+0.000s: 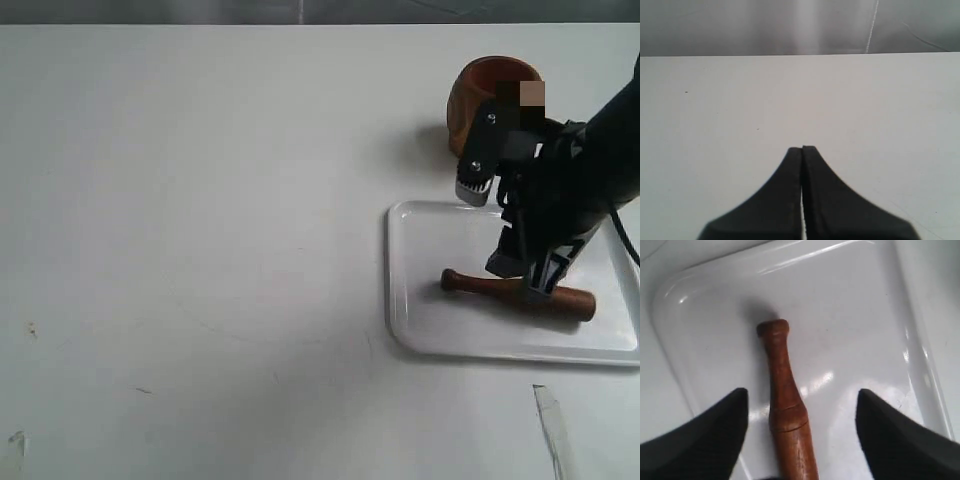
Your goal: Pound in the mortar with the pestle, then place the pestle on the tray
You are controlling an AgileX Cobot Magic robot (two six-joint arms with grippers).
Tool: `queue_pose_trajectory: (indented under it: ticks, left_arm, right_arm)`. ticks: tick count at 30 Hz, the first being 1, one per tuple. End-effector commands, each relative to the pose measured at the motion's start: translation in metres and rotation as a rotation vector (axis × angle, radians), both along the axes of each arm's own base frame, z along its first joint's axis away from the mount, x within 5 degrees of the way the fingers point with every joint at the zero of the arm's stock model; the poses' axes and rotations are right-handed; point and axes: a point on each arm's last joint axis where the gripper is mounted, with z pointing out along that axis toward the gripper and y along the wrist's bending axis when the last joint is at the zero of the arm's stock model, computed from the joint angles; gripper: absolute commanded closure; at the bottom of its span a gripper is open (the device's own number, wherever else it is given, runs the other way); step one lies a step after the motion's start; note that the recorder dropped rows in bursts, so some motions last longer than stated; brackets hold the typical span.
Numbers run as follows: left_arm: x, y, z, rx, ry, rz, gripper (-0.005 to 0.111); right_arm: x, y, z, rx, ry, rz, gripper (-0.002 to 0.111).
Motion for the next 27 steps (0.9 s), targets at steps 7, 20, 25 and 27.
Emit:
queue_pose_trajectory:
  ticks: [7, 20, 25, 27]
  left_arm:
    - [0.0, -0.001, 0.0, -0.015, -0.004, -0.006, 0.107]
    - [0.0, -0.001, 0.0, -0.015, -0.004, -0.006, 0.107]
    - [0.0, -0.001, 0.0, -0.015, -0.004, -0.006, 0.107]
    - [0.0, -0.001, 0.0, -0.015, -0.004, -0.006, 0.107]
  right_arm:
    - [0.016, -0.017, 0.044, 0.019, -0.396, -0.261, 0.059]
    - [-0.046, -0.083, 0.156, 0.296, -0.957, -0.679, 0.108]
    - [-0.101, -0.104, 0.169, 0.49, -1.04, -0.618, 0.108]
    - [-0.126, -0.109, 0.17, 0.604, -1.05, -0.557, 0.108]
